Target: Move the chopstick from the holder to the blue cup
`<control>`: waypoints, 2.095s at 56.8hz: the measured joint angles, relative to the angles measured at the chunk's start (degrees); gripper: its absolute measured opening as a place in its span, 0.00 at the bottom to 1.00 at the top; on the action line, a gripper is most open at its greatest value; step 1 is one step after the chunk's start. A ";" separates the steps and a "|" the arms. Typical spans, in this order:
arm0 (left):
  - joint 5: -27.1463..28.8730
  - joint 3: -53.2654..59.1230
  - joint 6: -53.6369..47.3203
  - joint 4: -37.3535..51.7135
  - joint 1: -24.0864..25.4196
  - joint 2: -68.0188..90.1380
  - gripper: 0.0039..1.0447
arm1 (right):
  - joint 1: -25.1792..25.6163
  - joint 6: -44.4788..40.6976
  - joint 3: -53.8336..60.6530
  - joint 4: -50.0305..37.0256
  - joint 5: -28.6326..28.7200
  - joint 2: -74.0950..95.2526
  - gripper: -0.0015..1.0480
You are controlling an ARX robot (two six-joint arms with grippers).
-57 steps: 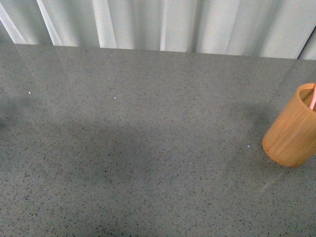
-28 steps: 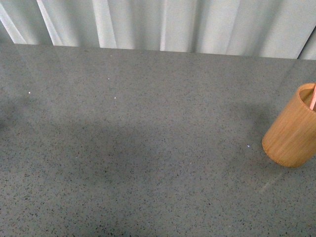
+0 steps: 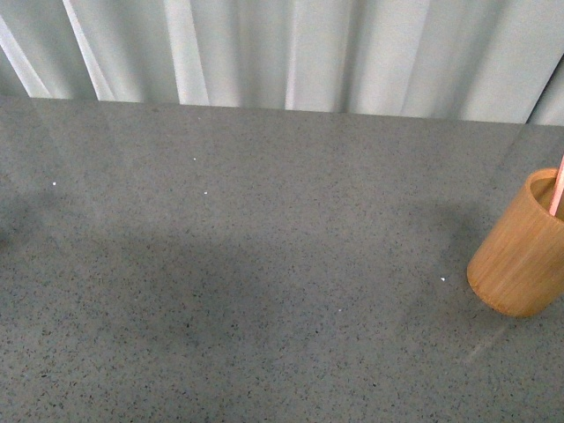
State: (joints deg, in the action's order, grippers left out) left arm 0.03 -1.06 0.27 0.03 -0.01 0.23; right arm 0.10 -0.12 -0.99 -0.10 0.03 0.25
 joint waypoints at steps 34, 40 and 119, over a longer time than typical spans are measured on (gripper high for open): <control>0.28 -13.94 9.90 4.68 14.19 37.68 0.94 | 0.00 0.00 0.00 0.00 0.00 0.00 0.90; -3.76 -28.79 0.33 -1.57 20.50 58.21 0.94 | 0.00 0.00 0.00 0.00 0.00 0.00 0.90; 4.81 -63.43 -12.55 -15.37 24.15 106.42 0.94 | 0.00 0.00 0.00 0.00 0.00 0.00 0.90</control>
State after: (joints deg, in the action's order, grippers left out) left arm 4.84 -64.49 -12.27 -15.33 24.14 106.65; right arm 0.10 -0.12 -0.99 -0.10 0.03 0.25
